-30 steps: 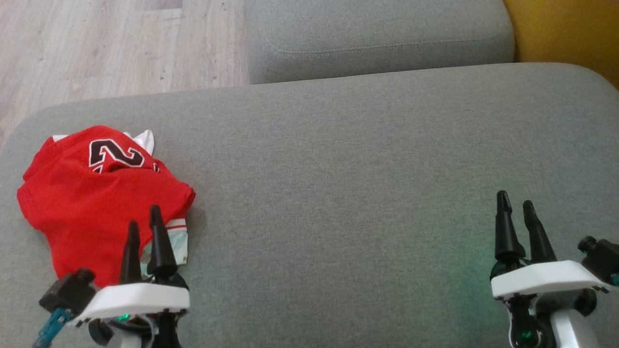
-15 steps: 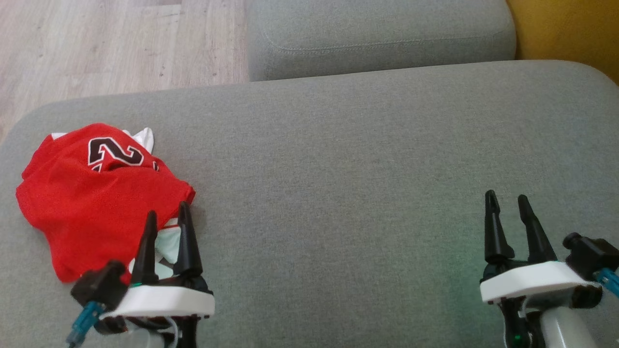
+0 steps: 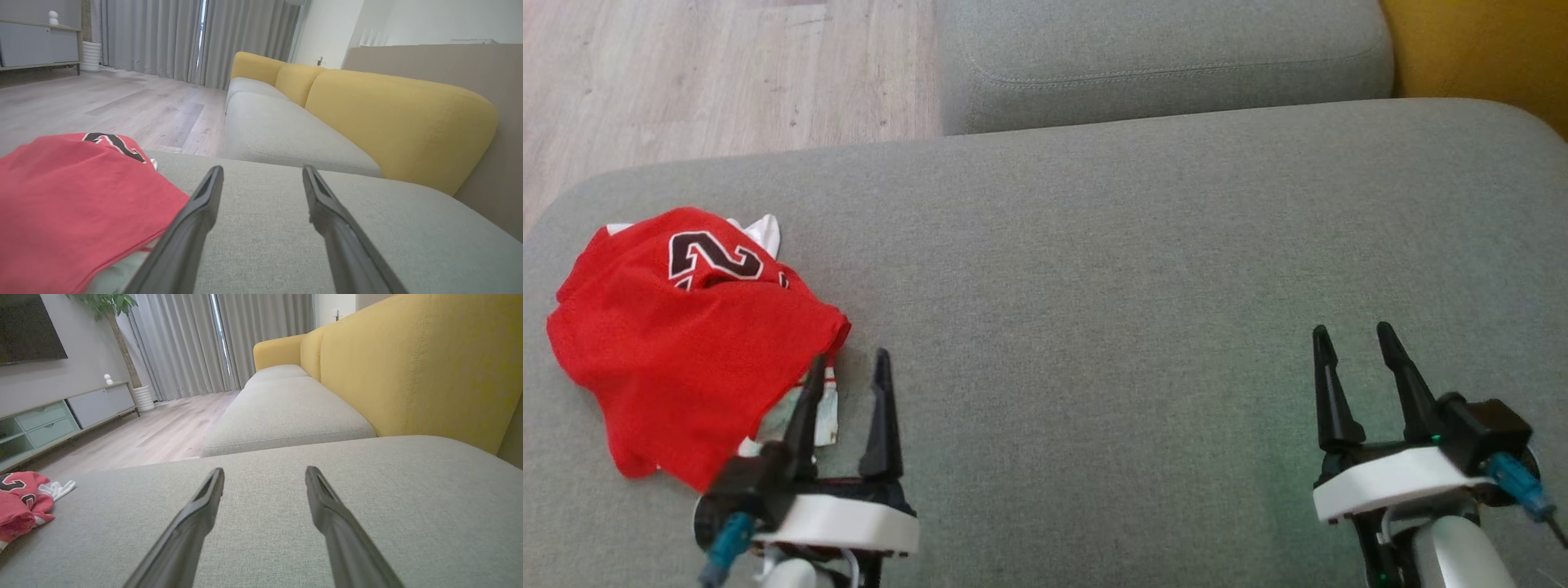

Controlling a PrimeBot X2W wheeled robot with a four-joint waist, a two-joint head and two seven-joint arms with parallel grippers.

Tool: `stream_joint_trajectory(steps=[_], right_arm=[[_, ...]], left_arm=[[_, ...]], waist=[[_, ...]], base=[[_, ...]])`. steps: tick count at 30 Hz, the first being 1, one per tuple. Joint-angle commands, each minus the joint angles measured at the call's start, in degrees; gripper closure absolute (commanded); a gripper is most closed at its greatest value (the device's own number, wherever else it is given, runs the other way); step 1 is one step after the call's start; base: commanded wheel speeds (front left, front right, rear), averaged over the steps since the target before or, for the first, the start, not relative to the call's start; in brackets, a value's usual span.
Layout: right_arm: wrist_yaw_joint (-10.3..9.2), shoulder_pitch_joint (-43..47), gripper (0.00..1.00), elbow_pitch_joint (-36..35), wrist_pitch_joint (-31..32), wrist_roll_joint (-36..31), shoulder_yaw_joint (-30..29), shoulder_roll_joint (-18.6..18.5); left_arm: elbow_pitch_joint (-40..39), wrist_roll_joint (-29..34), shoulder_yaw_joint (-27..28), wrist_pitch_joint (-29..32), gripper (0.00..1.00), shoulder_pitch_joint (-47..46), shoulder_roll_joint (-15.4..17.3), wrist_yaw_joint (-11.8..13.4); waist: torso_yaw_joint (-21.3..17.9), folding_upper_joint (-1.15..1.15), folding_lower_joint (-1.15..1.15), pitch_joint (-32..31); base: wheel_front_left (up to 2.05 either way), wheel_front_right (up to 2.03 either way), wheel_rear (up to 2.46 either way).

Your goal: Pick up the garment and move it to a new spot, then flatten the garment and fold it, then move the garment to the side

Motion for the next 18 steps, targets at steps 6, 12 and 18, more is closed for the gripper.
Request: stream_joint_trajectory(steps=[6, 12, 18], right_arm=[[0.38, -3.31, 0.00, -2.62, -2.02, -7.21, 2.00, -0.46], [0.40, -3.53, 0.00, -3.14, -3.04, -12.02, 2.85, -0.48], [0.42, -3.50, 0.00, -4.00, -3.88, -13.09, 3.51, -0.50]], left_arm=[[-0.26, 6.61, -1.51, -1.94, 0.00, -3.28, 1.56, 0.79], [0.07, 11.27, -3.62, -2.97, 0.00, -3.85, 2.12, 2.14], [-1.26, 11.59, -3.33, -3.82, 0.00, -3.81, 1.45, 2.36]], waist=[[-0.18, 0.00, 0.00, -0.12], [-0.24, 0.00, 0.00, -0.06], [-0.09, 0.00, 0.00, 0.10]], base=[[0.00, 0.00, 0.00], [0.00, 0.00, 0.00], [0.00, 0.00, 0.00]])
